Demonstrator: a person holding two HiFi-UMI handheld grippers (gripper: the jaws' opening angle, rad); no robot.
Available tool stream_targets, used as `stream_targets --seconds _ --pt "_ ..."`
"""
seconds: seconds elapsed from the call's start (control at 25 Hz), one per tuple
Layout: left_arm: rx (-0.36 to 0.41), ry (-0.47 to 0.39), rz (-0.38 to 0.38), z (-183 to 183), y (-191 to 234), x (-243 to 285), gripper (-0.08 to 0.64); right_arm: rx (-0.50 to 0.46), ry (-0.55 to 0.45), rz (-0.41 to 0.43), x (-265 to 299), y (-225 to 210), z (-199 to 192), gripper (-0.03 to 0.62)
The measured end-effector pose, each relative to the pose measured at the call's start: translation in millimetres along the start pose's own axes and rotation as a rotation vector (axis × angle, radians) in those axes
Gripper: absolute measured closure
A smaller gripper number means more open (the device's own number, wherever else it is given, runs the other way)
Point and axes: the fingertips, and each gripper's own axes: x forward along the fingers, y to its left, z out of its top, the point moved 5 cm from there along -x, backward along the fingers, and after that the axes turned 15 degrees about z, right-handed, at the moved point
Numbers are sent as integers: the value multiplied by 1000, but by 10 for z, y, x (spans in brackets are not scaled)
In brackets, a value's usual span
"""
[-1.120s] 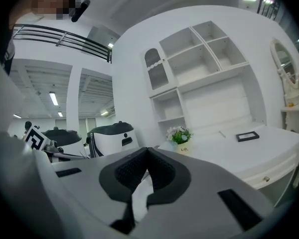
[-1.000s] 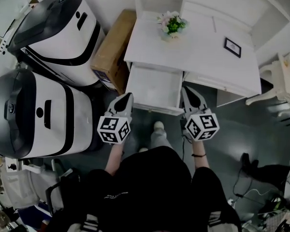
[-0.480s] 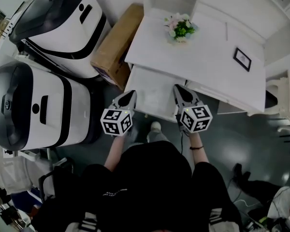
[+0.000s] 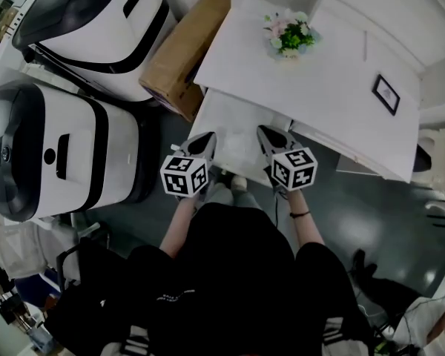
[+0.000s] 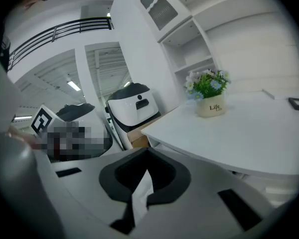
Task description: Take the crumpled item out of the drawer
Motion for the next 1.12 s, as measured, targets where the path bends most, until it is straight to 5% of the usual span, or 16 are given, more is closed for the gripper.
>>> stream_targets --seconds 0.68,1.12 --pt "1 157 -15 -226 157 553 563 135 289 137 846 -530 -864 600" --pt "-20 186 15 -260 265 685 563 102 422 204 1190 -750 -1282 579"
